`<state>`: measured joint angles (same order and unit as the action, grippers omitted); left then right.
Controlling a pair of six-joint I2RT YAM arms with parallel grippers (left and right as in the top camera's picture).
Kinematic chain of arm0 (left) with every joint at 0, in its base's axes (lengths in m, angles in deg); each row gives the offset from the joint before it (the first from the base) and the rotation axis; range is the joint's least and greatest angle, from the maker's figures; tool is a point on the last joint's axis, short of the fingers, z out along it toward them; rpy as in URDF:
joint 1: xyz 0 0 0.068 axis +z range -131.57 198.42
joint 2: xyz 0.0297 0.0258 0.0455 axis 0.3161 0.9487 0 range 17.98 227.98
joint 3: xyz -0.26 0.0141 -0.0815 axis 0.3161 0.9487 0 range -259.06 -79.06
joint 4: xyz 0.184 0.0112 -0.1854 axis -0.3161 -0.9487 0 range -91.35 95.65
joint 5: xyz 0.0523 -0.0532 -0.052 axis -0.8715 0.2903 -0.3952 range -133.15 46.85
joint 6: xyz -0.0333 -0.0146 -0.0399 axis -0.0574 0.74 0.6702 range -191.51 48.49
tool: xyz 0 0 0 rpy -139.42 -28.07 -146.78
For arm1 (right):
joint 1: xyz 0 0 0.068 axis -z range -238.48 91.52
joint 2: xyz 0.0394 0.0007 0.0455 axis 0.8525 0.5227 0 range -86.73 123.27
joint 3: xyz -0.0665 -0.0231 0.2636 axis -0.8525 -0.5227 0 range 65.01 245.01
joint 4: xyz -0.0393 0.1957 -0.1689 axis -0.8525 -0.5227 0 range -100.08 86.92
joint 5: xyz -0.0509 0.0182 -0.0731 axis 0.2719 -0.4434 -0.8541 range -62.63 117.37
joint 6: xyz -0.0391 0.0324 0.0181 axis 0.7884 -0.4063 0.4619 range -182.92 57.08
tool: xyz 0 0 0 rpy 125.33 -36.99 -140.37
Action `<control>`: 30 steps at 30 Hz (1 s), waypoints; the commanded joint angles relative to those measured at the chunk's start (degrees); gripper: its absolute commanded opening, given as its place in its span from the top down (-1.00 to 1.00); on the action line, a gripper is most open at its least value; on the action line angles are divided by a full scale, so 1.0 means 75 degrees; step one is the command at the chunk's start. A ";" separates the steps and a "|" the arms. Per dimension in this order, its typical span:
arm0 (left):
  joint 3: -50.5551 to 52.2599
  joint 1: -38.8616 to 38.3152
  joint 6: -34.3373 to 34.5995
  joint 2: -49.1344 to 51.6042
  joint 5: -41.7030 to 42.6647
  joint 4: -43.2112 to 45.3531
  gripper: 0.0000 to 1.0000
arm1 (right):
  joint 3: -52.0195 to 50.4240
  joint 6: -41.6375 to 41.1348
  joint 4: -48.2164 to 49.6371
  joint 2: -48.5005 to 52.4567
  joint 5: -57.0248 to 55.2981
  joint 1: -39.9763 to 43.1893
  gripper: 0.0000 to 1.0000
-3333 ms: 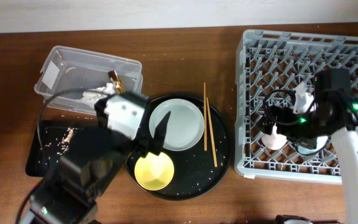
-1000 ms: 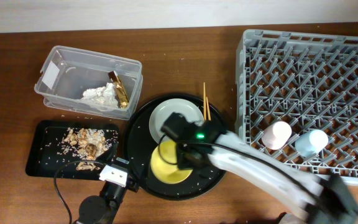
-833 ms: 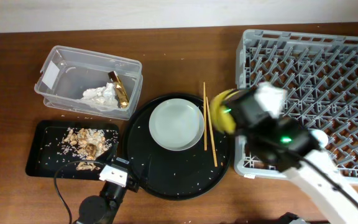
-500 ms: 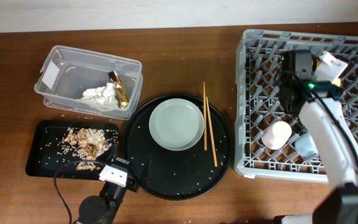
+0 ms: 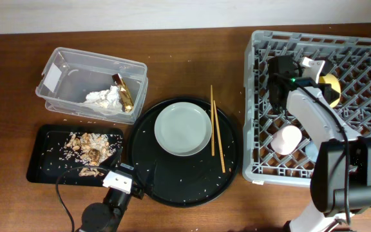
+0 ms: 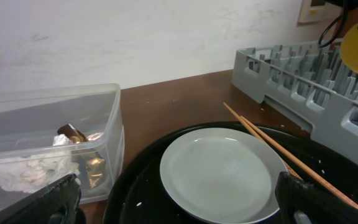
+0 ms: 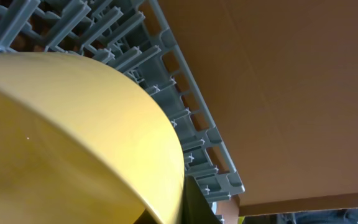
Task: Sort waste into correct bins and load items into the dishwasher rack
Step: 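Grasp the white plate with the right gripper and lift it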
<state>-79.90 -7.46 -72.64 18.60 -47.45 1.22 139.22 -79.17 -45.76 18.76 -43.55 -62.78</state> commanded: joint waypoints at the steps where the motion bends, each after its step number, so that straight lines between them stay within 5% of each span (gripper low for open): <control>1: 0.0044 0.0023 -0.0090 -0.0038 0.0061 0.0012 -0.99 | -0.0012 0.0134 -0.0376 0.0219 0.1378 -0.0740 0.81; 3: 0.0044 0.0023 -0.0090 -0.0038 0.0061 0.0012 -0.99 | 0.0012 0.0134 -0.0612 0.0201 0.1524 -0.0965 0.14; 9: 0.0044 0.0023 -0.0090 -0.0038 0.0061 0.0012 -0.99 | 0.0796 0.0111 -0.1649 -0.0187 0.2903 -0.2098 0.12; 15: 0.0044 0.0023 -0.0090 -0.0038 0.0061 0.0012 -0.99 | 0.1451 0.0105 -0.2684 -0.0309 1.1124 -0.3171 0.07; 20: 0.0044 0.0023 -0.0087 -0.0038 0.0061 0.0012 -0.99 | 0.0102 -0.0938 -0.1352 -0.0114 1.0908 -0.4057 0.13; 26: 0.0044 0.0023 -0.0090 -0.0038 0.0061 0.0012 -0.99 | -0.0909 -0.4803 -0.0067 0.0044 1.0757 -0.4348 -0.03; 30: 0.0044 0.0023 -0.0090 -0.0038 0.0061 0.0012 -0.99 | -0.1341 -0.5878 0.1014 0.0143 1.0800 -0.4348 -0.03</control>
<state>-79.90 -7.46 -72.64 18.60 -47.45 1.22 130.24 -116.70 -41.25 19.33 37.04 -94.91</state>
